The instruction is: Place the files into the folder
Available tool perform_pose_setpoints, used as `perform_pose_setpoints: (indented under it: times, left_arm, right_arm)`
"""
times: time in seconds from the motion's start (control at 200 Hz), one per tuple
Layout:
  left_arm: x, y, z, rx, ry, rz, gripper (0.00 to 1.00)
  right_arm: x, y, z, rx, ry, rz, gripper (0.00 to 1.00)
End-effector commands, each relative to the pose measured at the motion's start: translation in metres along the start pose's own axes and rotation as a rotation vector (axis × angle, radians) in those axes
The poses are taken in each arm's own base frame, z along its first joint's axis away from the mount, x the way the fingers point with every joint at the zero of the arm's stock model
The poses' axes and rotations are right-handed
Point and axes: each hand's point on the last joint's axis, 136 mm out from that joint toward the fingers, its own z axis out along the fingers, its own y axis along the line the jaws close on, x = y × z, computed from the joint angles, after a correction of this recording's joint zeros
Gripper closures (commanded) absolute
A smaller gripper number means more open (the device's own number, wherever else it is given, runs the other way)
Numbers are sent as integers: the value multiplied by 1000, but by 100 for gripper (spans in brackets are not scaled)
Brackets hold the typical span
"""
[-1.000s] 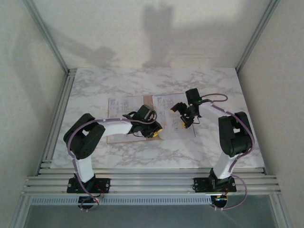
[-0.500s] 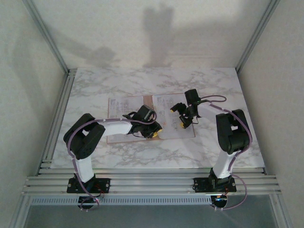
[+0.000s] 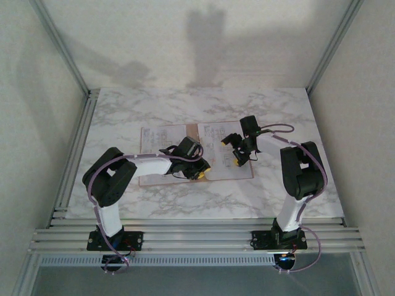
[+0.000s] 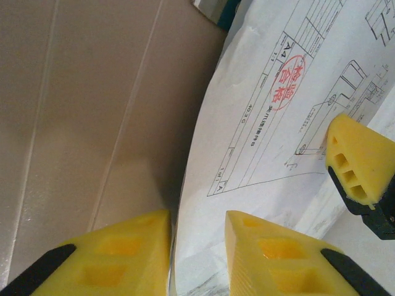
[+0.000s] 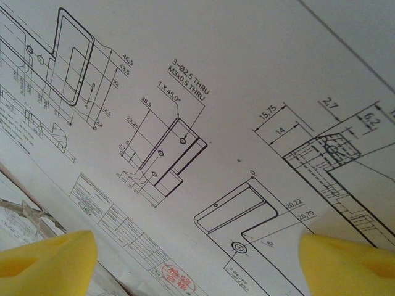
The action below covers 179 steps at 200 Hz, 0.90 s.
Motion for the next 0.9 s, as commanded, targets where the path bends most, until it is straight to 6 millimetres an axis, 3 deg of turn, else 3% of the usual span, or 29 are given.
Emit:
perform_pose_setpoints:
  times: [0.0, 0.676, 0.891]
  left_arm:
    - [-4, 12, 1, -35, -16, -4, 72]
    - [-5, 11, -1, -52, -22, 7, 74]
    - [-8, 11, -9, -78, -49, 21, 67]
  right_arm:
    - [-1, -14, 12, 59, 5, 28, 13]
    - [-3, -1, 3, 37, -6, 5, 13]
    - [-2, 10, -19, 18, -30, -1, 12]
